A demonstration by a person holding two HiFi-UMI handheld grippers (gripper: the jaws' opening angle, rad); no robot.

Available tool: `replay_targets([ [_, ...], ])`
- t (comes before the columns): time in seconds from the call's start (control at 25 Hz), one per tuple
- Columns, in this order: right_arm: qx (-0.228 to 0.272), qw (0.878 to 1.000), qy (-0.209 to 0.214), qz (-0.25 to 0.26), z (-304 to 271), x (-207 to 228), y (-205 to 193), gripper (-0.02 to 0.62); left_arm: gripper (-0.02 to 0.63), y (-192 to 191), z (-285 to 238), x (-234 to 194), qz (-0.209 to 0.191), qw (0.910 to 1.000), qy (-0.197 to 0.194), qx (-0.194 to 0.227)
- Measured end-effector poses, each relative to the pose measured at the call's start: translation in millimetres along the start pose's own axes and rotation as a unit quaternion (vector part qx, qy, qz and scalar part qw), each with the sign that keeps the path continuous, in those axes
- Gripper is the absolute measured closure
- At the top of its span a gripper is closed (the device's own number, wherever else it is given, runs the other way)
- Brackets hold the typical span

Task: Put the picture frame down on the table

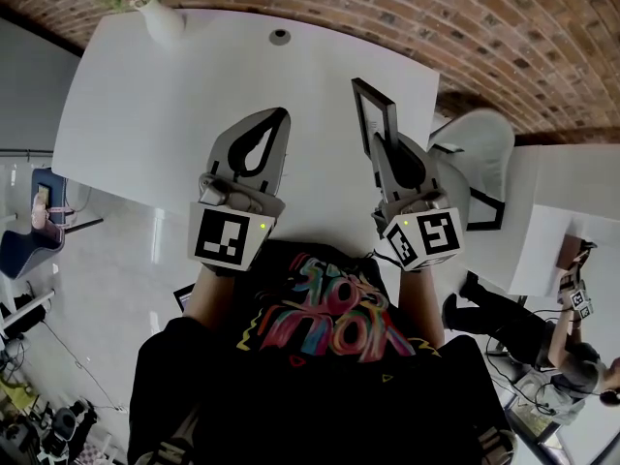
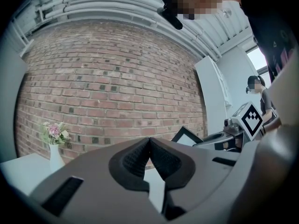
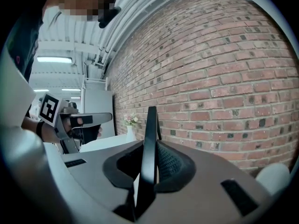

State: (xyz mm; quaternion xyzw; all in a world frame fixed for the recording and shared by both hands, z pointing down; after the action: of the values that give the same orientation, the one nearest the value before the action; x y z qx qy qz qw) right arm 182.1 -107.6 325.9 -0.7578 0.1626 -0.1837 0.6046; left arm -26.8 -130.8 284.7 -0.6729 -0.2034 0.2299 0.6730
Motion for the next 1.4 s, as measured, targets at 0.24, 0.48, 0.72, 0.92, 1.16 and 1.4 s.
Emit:
replay_targets([
  [0.24,-0.042,0.998,0.02,-0.048,-24,13,-23,0.522,0.583,-12,-11,-9,0.012,0.9999,-0.001,-0.012],
  [0.48,-0.086,0.99,0.054,-0.101,-51,14,-53,0.522,0.583,-22,-15,-20,0.02,0.9995,0.0,-0.024],
  [0.72,-0.123,0.969,0.076,-0.199,-71,29,-95,0.522,0.583,-34,-29,-24,0.028,0.999,0.001,-0.035],
  [0.92,-0.172,0.941,0.118,-0.266,-83,21,-127,0.522,0.583,-40,-31,-27,0.034,0.9986,0.002,-0.04],
  [1.16,-0.225,0.914,0.156,-0.299,-95,13,-162,0.52,0.583,-46,-38,-32,0.041,0.9982,0.001,-0.045],
  [1.4,-0.266,0.898,0.179,-0.301,-104,12,-184,0.52,0.583,-55,-47,-34,0.046,0.9976,0.002,-0.053],
])
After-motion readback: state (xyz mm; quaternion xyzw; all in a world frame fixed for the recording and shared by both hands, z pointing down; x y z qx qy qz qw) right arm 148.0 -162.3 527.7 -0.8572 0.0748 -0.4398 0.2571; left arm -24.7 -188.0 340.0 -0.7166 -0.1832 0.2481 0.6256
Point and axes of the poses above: the fingertips, and each gripper's own axes: z backward along the fingers, x to its right, y out of its top, the point moved 7 cm from there along z, backward along the fingers
